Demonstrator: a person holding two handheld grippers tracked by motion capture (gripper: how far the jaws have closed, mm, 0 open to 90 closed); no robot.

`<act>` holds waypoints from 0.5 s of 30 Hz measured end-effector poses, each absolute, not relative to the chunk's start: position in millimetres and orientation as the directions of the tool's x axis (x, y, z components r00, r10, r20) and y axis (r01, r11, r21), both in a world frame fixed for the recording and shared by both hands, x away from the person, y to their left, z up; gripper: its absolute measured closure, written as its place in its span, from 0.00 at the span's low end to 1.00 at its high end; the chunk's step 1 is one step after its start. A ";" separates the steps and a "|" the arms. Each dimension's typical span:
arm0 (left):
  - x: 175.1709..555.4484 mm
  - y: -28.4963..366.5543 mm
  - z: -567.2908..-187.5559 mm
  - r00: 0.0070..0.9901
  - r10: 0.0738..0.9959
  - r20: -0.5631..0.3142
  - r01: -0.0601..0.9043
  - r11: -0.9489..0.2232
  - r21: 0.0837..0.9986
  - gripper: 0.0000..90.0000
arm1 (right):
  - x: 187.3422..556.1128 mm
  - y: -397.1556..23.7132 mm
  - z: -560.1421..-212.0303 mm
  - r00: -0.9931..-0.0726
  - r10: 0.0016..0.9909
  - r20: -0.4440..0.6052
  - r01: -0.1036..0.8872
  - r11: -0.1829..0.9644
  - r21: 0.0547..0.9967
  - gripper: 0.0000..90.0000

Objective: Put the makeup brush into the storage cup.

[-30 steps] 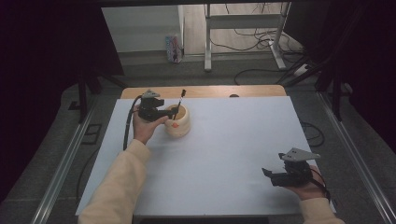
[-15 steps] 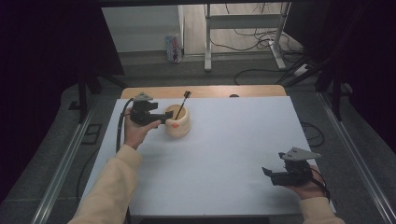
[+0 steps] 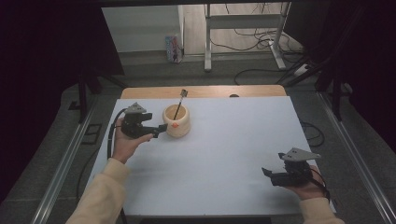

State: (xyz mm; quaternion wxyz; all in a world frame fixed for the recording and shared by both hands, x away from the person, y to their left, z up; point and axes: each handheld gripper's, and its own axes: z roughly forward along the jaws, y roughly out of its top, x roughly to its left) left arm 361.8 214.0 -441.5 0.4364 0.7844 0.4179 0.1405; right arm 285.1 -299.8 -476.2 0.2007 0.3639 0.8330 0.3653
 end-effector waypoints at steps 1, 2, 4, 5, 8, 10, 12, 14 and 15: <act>357.8 215.0 -442.1 0.614 0.776 -0.141 0.531 -0.275 0.802 0.16 | 284.7 -300.1 -475.8 -0.654 0.754 -0.069 0.459 0.468 0.755 0.16; 353.4 215.7 -442.5 0.615 0.776 -0.139 0.533 -0.279 0.799 0.16 | 284.4 -300.2 -475.5 -0.653 0.754 -0.070 0.460 0.468 0.755 0.16; 344.9 217.3 -443.3 0.616 0.776 -0.136 0.531 -0.281 0.799 0.16 | 283.6 -299.7 -475.2 -0.651 0.756 -0.071 0.458 0.466 0.757 0.16; 340.7 218.1 -443.8 0.616 0.776 -0.137 0.532 -0.282 0.798 0.16 | 283.3 -299.4 -475.0 -0.650 0.756 -0.073 0.457 0.466 0.757 0.16; 328.2 221.2 -445.3 0.611 0.781 -0.128 0.535 -0.288 0.794 0.16 | 283.0 -299.0 -474.6 -0.652 0.754 -0.078 0.454 0.470 0.757 0.16; 319.9 223.5 -446.5 0.603 0.787 -0.129 0.541 -0.284 0.792 0.16 | 282.7 -298.8 -474.4 -0.651 0.755 -0.078 0.455 0.470 0.757 0.16; 311.8 225.9 -448.7 0.603 0.787 -0.135 0.542 -0.279 0.793 0.16 | 282.5 -298.6 -474.5 -0.650 0.756 -0.077 0.454 0.468 0.758 0.16; 304.4 228.3 -451.4 0.601 0.787 -0.140 0.543 -0.274 0.793 0.16 | 282.2 -298.4 -474.3 -0.651 0.755 -0.077 0.454 0.468 0.758 0.16; 301.3 229.1 -452.9 0.601 0.787 -0.144 0.547 -0.273 0.791 0.16 | 282.2 -298.3 -474.4 -0.651 0.755 -0.077 0.454 0.469 0.758 0.16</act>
